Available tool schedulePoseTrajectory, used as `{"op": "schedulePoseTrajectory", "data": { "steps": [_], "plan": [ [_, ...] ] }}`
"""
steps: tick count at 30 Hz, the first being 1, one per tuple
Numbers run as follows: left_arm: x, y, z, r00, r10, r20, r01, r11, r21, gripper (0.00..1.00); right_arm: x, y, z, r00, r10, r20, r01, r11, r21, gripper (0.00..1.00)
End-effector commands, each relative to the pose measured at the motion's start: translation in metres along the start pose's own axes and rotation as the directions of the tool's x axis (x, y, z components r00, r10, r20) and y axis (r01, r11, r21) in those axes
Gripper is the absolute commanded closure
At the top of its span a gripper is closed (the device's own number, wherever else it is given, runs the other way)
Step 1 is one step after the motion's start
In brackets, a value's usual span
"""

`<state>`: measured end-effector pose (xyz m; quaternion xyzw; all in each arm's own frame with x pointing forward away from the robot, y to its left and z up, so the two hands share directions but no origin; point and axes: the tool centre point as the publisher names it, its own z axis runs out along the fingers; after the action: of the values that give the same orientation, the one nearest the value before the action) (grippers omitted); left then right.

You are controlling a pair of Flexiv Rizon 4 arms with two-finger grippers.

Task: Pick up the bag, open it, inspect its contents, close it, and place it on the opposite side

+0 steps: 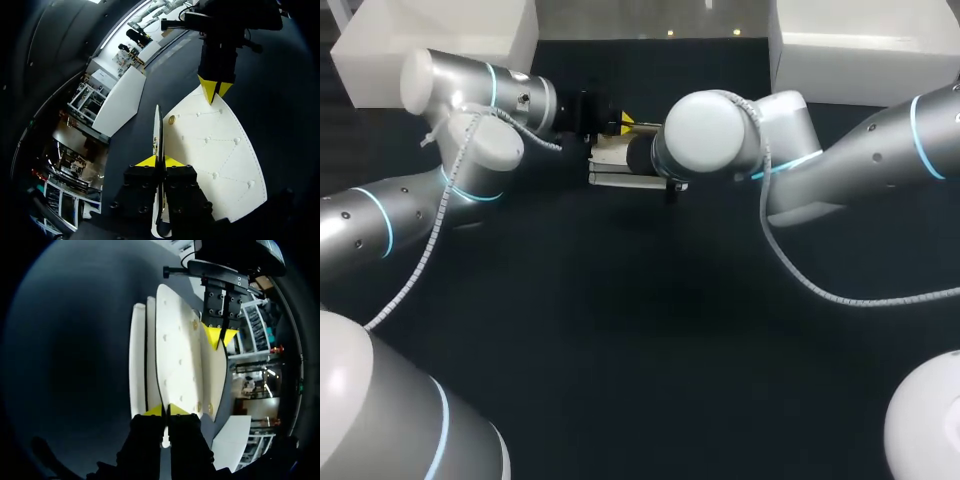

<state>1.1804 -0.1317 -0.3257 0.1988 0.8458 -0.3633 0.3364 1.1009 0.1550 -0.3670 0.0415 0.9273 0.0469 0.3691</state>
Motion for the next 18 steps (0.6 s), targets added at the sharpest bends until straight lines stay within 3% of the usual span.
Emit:
{"op": "schedulePoseTrajectory", "data": {
  "steps": [1, 18],
  "plan": [
    [0.0169, -0.001, -0.0075, 0.998, 0.012, 0.069, -0.014, 1.0, 0.024, 1.0, 0.0014, 0.0007, 0.0024, 1.0, 0.002, 0.004, -0.002, 1.0, -0.001, 1.0],
    [0.0172, -0.0007, -0.0083, 0.998, 0.01, 0.063, -0.012, 0.999, 0.03, 1.0, 0.0014, 0.0007, 0.0024, 1.0, 0.002, 0.004, -0.002, 1.0, -0.001, 1.0]
  ]
}}
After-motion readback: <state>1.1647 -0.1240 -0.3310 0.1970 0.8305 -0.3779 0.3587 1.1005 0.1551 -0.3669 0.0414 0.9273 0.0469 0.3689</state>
